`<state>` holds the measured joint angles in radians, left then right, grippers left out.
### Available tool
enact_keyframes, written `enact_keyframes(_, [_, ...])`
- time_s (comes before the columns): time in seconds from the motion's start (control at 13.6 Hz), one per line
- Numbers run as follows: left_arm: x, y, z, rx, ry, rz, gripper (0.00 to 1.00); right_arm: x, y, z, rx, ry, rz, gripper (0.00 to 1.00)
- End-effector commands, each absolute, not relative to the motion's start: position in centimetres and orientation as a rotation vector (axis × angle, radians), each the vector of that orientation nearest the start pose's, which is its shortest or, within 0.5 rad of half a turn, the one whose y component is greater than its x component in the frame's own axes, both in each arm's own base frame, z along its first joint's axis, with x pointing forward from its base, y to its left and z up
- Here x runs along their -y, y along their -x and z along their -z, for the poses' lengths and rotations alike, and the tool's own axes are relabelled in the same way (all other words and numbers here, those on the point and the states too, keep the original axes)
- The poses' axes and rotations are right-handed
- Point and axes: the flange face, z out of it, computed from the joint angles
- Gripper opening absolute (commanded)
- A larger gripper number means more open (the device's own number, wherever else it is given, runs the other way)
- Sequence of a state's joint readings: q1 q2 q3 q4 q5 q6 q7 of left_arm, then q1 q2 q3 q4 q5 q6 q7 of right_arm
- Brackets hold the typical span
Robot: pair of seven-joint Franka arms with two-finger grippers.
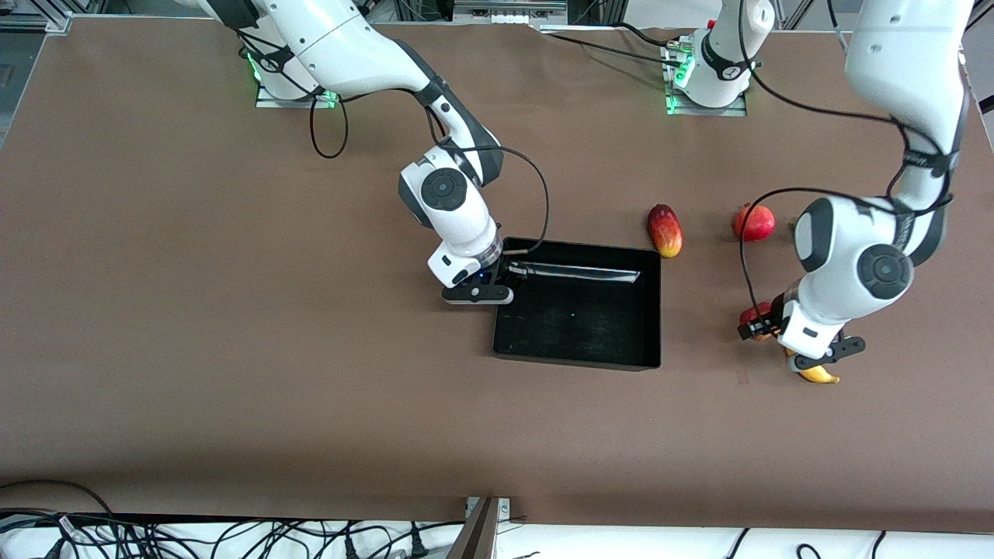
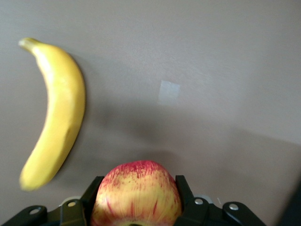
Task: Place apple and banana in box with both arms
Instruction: 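Release the box with the right gripper while the left gripper carries the apple over it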
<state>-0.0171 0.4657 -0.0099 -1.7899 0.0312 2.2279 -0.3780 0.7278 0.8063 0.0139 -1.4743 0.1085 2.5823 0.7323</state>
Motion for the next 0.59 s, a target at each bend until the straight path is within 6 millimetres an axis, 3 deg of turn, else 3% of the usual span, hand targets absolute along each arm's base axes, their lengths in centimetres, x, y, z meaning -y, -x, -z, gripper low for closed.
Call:
enact_keyframes(0.0, [5.1, -64.6, -34.3, 0.57, 3.056, -0.069, 0.0, -49.0, -56.7, -27.0, -0.14, 2.868, 0.252, 1.0])
enact_keyframes(0.15, [11.4, -64.3, -35.1, 0.612, 3.058, -0.075, 0.0, -44.8, -59.0, -31.7, -0.214, 2.915, 0.153, 1.0])
enact_keyframes(0.22, [15.3, -63.5, -34.7, 0.602, 3.055, -0.082, 0.0, -43.0, -59.9, -34.2, -0.271, 2.896, 0.11, 1.0])
enact_keyframes(0.37, [21.2, -62.0, -33.5, 0.614, 3.044, -0.093, 0.0, -39.3, -61.5, -37.8, -0.319, 2.813, 0.018, 1.0])
enact_keyframes(0.51, [25.3, -60.5, -31.9, 0.565, 3.033, -0.115, 0.0, -33.8, -63.3, -40.4, -0.306, 2.808, -0.041, 1.0])
